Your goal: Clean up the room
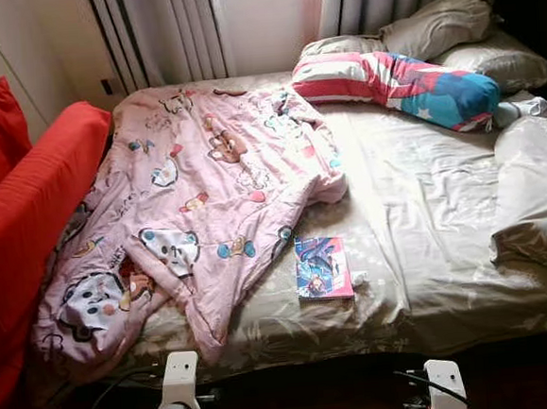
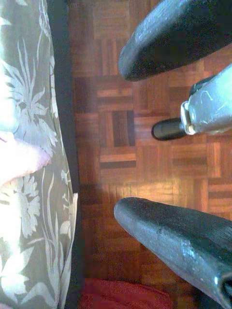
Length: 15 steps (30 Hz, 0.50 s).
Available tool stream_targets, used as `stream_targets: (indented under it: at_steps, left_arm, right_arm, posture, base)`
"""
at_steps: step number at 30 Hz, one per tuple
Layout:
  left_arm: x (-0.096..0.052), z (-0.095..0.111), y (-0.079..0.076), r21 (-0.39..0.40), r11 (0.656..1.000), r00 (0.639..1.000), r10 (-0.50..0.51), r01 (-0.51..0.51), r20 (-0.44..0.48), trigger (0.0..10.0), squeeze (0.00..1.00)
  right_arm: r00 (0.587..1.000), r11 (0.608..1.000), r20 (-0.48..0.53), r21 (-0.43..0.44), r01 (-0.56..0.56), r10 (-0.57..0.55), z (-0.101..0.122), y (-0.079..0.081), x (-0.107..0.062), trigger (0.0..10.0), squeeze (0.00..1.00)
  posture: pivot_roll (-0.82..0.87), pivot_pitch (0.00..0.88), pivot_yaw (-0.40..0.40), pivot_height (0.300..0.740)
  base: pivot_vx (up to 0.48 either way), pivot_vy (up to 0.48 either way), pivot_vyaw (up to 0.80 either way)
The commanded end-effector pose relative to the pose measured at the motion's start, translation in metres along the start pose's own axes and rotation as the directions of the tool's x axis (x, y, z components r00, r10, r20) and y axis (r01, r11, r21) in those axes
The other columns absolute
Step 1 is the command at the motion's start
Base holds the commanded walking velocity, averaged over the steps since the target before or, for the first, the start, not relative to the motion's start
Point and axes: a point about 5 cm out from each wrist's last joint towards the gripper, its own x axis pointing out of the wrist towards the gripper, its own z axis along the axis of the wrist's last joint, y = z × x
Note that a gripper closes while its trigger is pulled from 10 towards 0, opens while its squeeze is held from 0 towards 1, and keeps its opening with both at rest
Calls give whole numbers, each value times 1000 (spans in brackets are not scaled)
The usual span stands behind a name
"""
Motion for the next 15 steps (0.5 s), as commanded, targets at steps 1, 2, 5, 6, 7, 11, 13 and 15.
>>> stream_targets:
  at_steps: [1,2,5,6,7,11,13,15]
  left_arm:
    - [0,-4,1,-22,1000,1000,0,-1,-23,10000,0]
    - [0,-4,1,-22,1000,1000,0,-1,-23,10000,0]
    - [0,-4,1,-22,1000,1000,1,-1,-23,10000,0]
    - [0,-4,1,-23,1000,1000,1,-1,-24,10000,0]
    - [0,-4,1,-24,1000,1000,1,-1,-23,10000,0]
    - [0,-4,1,-25,1000,1000,0,0,-23,10000,0]
    - [0,-4,1,-27,1000,1000,0,-1,-23,10000,0]
    - [0,-4,1,-28,1000,1000,0,-1,-23,10000,0]
  right_arm:
    - [1000,1000,9,15,5,-5,2,0,0,10000,0]
    - [1000,1000,9,15,5,-5,2,0,0,10000,0]
    - [1000,1000,10,18,5,-5,2,0,0,10000,0]
    - [1000,1000,10,17,5,-5,2,0,0,10000,0]
    - [1000,1000,10,16,5,-5,3,0,0,10000,0]
    - [1000,1000,9,10,5,-6,3,0,0,10000,0]
    - [1000,1000,8,4,5,-5,3,0,0,10000,0]
    - [1000,1000,8,2,4,-4,3,0,0,10000,0]
  posture:
    - [-2,33,15,740]
    - [-2,33,15,740]
    - [-3,36,16,740]
    - [-3,36,16,740]
    - [-3,38,16,740]
    - [-3,39,16,740]
    - [-3,39,16,740]
    - [-3,39,16,740]
  base:
    - [0,0,0]
    - [0,0,0]
    - [0,0,0]
    - [0,0,0]
    - [0,0,0]
    - [0,0,0]
    - [251,0,0]
    - [257,0,0]
